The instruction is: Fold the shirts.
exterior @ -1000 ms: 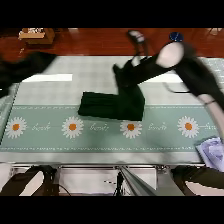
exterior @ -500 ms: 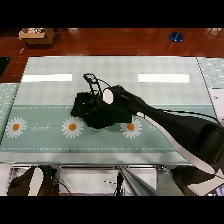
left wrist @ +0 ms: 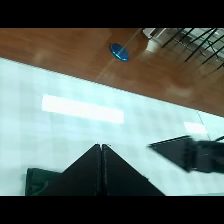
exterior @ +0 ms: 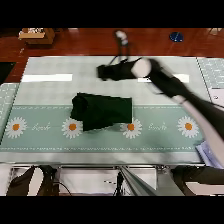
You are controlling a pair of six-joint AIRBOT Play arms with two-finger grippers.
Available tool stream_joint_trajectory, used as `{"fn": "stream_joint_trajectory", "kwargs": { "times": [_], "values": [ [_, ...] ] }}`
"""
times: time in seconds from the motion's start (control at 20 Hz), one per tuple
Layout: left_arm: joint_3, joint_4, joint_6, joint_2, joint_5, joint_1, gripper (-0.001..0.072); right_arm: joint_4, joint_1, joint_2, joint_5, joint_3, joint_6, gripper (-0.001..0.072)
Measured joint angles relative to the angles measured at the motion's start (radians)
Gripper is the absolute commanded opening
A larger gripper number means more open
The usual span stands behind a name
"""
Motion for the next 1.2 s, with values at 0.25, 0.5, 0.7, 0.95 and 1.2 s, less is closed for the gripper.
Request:
{"fn": "stream_joint_trajectory", "kwargs": {
  "times": [0.25,0.5,0.7,0.95,1.2],
  "values": [
    [0.0,0.018,0.0,-0.023,0.0,0.0,0.0024,-0.246,-0.286,0.075,0.472,-0.097,-0.044,0.0596],
    [-0.001,0.034,0.001,-0.039,-0.001,0.0,0.0024,0.115,-0.428,0.084,0.387,-0.375,-0.077,0.0596],
    [-0.001,0.046,0.001,-0.048,-0.002,0.0,0.0024,0.358,-0.375,0.028,0.276,-0.507,-0.157,0.0594],
    [-0.001,0.052,0.001,-0.054,-0.011,0.0,0.0024,0.589,-0.262,-0.056,0.18,-0.549,-0.237,0.0027],
    [-0.001,0.057,0.001,-0.062,-0.018,0.0,0.0024,0.75,-0.275,-0.027,0.246,-0.502,-0.389,0.0027]
  ]
}}
